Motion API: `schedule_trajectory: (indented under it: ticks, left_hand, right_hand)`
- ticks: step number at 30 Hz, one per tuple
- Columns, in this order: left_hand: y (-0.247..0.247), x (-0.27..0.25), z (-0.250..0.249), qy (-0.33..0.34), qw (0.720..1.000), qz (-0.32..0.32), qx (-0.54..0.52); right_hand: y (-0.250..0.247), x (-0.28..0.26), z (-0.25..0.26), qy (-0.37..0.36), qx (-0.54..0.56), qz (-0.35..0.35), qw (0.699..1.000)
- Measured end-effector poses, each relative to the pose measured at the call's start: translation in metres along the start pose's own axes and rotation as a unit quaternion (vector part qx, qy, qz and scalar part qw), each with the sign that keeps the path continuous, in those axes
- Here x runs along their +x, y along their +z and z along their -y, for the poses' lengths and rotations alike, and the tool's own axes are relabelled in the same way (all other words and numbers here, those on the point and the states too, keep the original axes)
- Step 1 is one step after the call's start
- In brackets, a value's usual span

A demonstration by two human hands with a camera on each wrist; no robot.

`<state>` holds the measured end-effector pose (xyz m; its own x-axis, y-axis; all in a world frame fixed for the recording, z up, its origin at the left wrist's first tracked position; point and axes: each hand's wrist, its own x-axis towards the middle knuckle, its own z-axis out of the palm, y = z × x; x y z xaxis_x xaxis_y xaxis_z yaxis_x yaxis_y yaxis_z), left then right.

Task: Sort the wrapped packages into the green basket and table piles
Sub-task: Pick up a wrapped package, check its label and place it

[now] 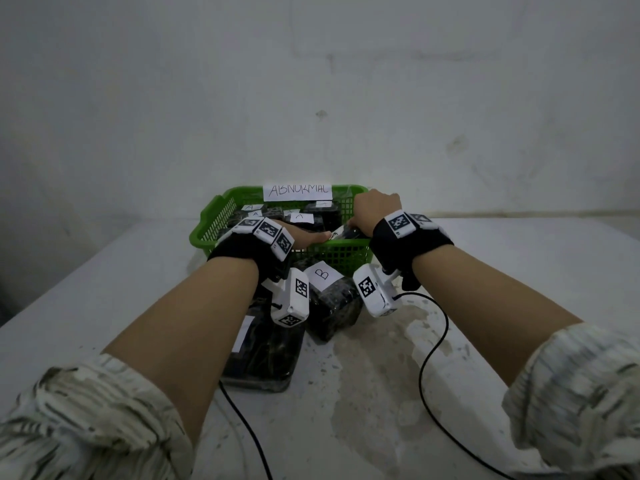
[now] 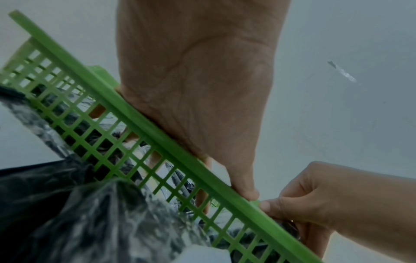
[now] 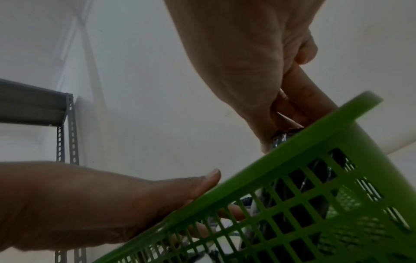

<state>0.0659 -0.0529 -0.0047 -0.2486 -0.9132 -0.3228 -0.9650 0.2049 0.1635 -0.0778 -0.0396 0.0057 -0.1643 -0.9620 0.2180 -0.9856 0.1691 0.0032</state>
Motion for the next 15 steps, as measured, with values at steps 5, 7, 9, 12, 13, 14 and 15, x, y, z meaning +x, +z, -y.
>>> schedule_trajectory:
  ticks: [5,7,9,12,13,14,15]
  left_hand:
    - [0.0014,0.0035,0.0010,-0.014,1.000,-0.003,-0.018]
    - [0.0024,0.0034,0.0012,-0.022,0.999,-0.002,-0.023]
    - [0.0025,0.0046,0.0017,-0.027,0.999,-0.001,-0.021]
    - [0.0034,0.0070,0.0004,-0.027,0.999,0.000,-0.018]
    - [0.0037,0.0100,0.0008,-0.026,1.000,-0.004,-0.010]
    - [0.0036,0.0106,0.0009,-0.023,1.000,-0.007,-0.007]
    - [0.0032,0.0097,0.0011,-0.019,1.000,-0.010,-0.002]
  right_hand:
    - [0.0027,-0.0028,-0.0007,-0.010,-0.075,-0.033,0.997]
    - [0.0038,-0.0031,0.0002,-0.021,-0.042,-0.022,0.999]
    - [0.0070,-0.0030,0.0025,-0.026,-0.006,0.003,1.000]
    - [0.0087,-0.0019,0.0019,-0.018,0.021,0.014,1.000]
    - [0.0077,-0.0016,-0.0002,-0.013,0.033,0.025,0.999]
    - [0.0063,-0.0011,-0.0027,-0.012,0.042,0.038,0.998]
    - [0.0039,-0.0015,-0.0052,-0.013,0.048,0.055,0.997]
